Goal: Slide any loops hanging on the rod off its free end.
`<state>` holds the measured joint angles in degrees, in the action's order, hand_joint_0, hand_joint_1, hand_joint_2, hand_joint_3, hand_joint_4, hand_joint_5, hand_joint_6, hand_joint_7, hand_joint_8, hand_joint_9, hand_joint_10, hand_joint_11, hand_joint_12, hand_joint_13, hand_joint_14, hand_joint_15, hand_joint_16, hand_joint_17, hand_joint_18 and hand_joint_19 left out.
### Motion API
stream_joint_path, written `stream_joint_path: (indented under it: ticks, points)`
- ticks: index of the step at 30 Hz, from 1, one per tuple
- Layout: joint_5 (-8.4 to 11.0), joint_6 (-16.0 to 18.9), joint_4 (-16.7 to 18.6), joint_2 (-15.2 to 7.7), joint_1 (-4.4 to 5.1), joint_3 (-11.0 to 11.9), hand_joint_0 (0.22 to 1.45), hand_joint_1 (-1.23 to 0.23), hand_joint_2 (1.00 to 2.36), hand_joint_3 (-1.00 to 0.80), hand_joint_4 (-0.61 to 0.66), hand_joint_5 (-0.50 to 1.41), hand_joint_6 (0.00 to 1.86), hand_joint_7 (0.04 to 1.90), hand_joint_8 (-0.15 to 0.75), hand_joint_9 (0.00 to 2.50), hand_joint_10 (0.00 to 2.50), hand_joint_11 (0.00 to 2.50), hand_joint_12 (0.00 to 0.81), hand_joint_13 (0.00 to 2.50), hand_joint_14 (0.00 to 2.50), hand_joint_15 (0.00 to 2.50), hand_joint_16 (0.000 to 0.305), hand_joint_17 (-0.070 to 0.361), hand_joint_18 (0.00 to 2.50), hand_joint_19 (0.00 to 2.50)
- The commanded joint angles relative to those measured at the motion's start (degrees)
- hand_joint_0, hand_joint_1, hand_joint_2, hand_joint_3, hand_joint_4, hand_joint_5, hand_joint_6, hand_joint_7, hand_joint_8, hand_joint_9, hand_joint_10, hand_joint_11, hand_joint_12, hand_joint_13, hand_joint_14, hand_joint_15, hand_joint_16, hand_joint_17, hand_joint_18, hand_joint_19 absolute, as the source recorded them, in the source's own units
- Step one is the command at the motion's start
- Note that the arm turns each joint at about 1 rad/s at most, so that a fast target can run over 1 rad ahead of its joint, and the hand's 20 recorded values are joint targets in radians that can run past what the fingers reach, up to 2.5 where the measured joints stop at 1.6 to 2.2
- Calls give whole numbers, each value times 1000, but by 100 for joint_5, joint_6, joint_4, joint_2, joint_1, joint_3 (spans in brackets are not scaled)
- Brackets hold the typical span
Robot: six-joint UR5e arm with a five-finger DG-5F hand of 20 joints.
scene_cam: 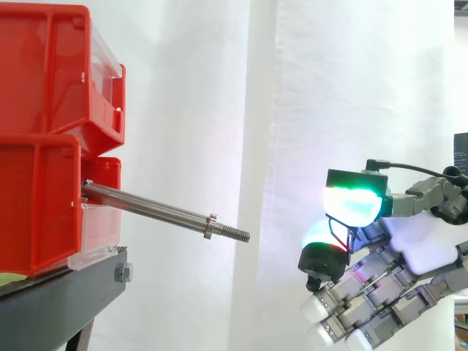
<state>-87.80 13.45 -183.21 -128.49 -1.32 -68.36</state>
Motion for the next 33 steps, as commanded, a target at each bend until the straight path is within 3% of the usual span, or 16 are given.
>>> stream_joint_path:
  ticks: [1, 9, 13, 20, 26, 33]
  points:
    - [0, 0, -4, 0, 0, -2, 650, -800, 1000, -500, 131, -190, 821, 1152, 223, 569, 3, 103, 247, 473, 0, 16, 32, 73, 461, 241]
    - [0, 0, -4, 0, 0, -2, 538, -567, 1000, -500, 122, -165, 807, 1167, 236, 614, 3, 105, 254, 498, 1, 27, 33, 75, 467, 268]
    - [0, 0, -4, 0, -9, -2, 544, -515, 1000, -500, 121, -159, 793, 1179, 234, 642, 3, 107, 249, 513, 0, 33, 31, 71, 465, 285]
    - [0, 18, -180, 8, -18, 182, 634, -611, 1000, -500, 111, -179, 805, 1156, 231, 649, 4, 113, 235, 526, 1, 35, 28, 64, 478, 276]
    - [-9, 35, -391, 8, -18, 244, 680, -776, 1004, -458, 118, -206, 822, 1123, 225, 587, 3, 113, 246, 489, 0, 19, 32, 72, 458, 241]
    - [-9, 18, -444, 8, -18, 314, 716, -807, 1000, -500, 119, -207, 809, 1066, 216, 588, 3, 103, 245, 521, 1, 15, 34, 77, 524, 238]
